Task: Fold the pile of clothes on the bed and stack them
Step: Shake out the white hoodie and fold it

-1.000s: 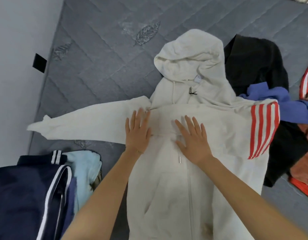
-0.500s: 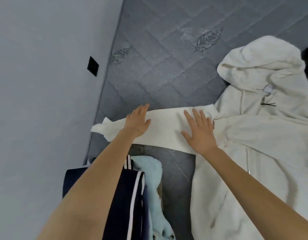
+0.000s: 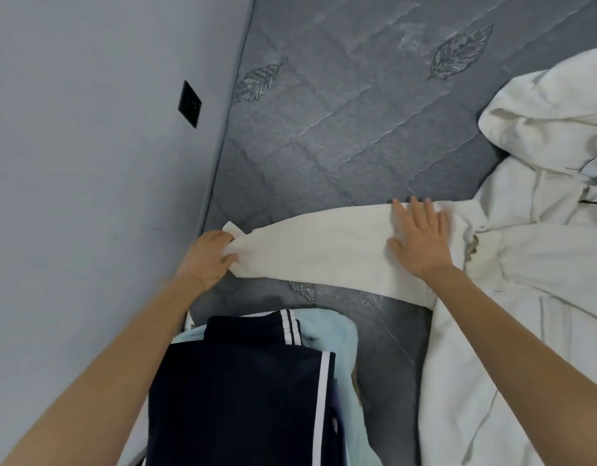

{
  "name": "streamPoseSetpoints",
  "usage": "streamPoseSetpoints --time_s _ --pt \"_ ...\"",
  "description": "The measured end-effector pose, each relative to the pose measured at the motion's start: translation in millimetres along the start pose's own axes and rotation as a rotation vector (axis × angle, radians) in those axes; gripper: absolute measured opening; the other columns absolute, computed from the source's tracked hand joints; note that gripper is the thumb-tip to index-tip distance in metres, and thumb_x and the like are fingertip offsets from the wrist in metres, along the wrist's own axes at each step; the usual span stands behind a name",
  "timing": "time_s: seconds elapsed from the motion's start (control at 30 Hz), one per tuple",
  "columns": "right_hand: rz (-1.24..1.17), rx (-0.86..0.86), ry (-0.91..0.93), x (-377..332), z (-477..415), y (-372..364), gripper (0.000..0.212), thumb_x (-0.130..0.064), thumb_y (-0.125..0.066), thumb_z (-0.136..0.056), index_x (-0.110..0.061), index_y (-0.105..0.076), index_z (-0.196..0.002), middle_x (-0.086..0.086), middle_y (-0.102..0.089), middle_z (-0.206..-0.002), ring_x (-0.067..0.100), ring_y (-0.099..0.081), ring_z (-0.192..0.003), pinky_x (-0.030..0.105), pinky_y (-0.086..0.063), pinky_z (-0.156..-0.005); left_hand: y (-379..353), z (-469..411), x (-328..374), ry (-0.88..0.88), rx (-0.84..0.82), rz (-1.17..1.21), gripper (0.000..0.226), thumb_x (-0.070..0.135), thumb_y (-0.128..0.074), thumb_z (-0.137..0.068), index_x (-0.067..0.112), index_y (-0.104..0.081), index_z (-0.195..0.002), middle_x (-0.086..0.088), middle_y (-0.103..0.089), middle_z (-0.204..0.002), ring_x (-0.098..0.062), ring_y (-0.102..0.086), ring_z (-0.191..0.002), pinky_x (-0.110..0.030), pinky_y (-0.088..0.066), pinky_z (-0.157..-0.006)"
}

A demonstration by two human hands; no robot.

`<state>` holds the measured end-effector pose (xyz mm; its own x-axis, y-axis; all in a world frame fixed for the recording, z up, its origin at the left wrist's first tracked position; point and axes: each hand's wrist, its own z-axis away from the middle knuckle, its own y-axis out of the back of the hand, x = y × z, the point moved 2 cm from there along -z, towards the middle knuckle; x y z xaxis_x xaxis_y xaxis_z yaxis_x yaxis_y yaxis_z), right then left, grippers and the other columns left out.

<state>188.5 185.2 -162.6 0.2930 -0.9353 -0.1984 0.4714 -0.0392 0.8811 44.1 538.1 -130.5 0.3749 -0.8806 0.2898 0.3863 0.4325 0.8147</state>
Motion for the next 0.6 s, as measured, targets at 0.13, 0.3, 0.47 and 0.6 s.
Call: streamPoseSetpoints --time_s 0.13,0.3,0.47,0.6 --pt "-0.044 0.074 -0.041 1.6 -11.5 2.0 0.068 -0.047 -0.042 -0.097 -0.018 -0.015 -0.153 0.017 -0.037 -0.143 0.034 -0.024 -0.139 0.045 0.004 -0.116 19.1 6.1 -2.0 -0.028 0.133 0.295 0.037 0.048 -0.047 -0.083 0.012 -0.054 -0.085 -0.003 -0.057 -0.078 -0.026 -0.054 -0.076 -0.037 -0.042 -0.068" --pt "-0.064 0.285 0.036 -6.4 -11.1 -1.7 0.057 -0.037 -0.026 -0.084 0.004 -0.064 -0.097 0.025 -0.055 -0.091 0.044 -0.051 -0.091 0.051 -0.032 -0.096 44.6 -0.2 -10.8 0.089 0.314 0.431 0.019 0.025 -0.066 -0.088 0.009 -0.059 -0.080 0.006 -0.056 -0.073 -0.016 -0.050 -0.071 -0.022 -0.038 -0.063" --pt "-0.165 0.416 0.100 -36.0 -22.5 15.5 0.014 -0.005 -0.050 -0.086 0.000 -0.061 -0.094 0.017 -0.056 -0.086 0.038 -0.051 -0.090 0.052 -0.024 -0.108 54.5 -4.5 -27.5 0.177 0.266 0.369 0.022 0.030 -0.072 -0.083 0.010 -0.063 -0.078 0.006 -0.058 -0.070 -0.014 -0.051 -0.068 -0.021 -0.038 -0.059" --pt "-0.187 0.412 0.095 -46.1 -25.2 14.1 0.026 -0.005 -0.046 -0.081 -0.002 -0.061 -0.102 0.017 -0.056 -0.090 0.039 -0.051 -0.090 0.045 -0.029 -0.096 44.1 -1.4 -49.3 0.342 0.158 0.310 0.035 0.045 -0.074 -0.077 0.013 -0.061 -0.077 0.002 -0.057 -0.069 -0.016 -0.051 -0.066 -0.029 -0.037 -0.059"
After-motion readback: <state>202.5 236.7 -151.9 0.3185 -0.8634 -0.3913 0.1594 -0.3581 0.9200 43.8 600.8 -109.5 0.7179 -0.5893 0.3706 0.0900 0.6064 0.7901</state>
